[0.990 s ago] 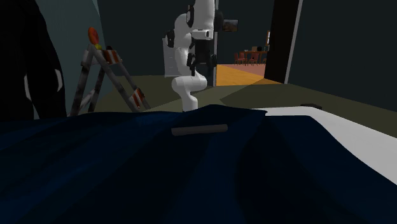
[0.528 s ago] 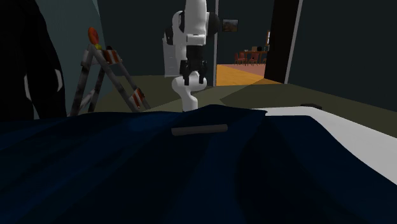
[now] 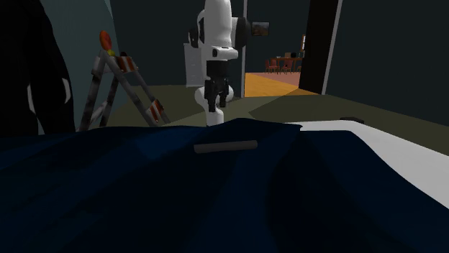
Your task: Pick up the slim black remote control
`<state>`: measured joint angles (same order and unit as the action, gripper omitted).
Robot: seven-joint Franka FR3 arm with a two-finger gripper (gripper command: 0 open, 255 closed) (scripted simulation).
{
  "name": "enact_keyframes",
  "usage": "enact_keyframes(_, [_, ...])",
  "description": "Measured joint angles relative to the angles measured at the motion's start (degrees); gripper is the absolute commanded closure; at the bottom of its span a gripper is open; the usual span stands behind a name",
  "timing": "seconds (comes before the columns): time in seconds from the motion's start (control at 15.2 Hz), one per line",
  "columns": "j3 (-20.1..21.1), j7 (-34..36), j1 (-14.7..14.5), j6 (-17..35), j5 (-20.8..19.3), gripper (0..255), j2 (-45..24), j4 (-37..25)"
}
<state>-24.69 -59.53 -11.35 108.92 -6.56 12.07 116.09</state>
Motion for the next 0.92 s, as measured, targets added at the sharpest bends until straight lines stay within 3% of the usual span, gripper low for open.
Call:
enact_keyframes(0.33, [-2.65, -16.80, -1.05, 2.36, 6.02, 0, -11.58, -8.75])
enact_keyframes(0.59, [-2.19, -29.10, -0.23, 2.05, 11.66, 0, -21.85, -18.39])
enact_keyframes(0.92, [-1.63, -32.85, 0.35, 3.94, 13.19, 0, -24.55, -18.96])
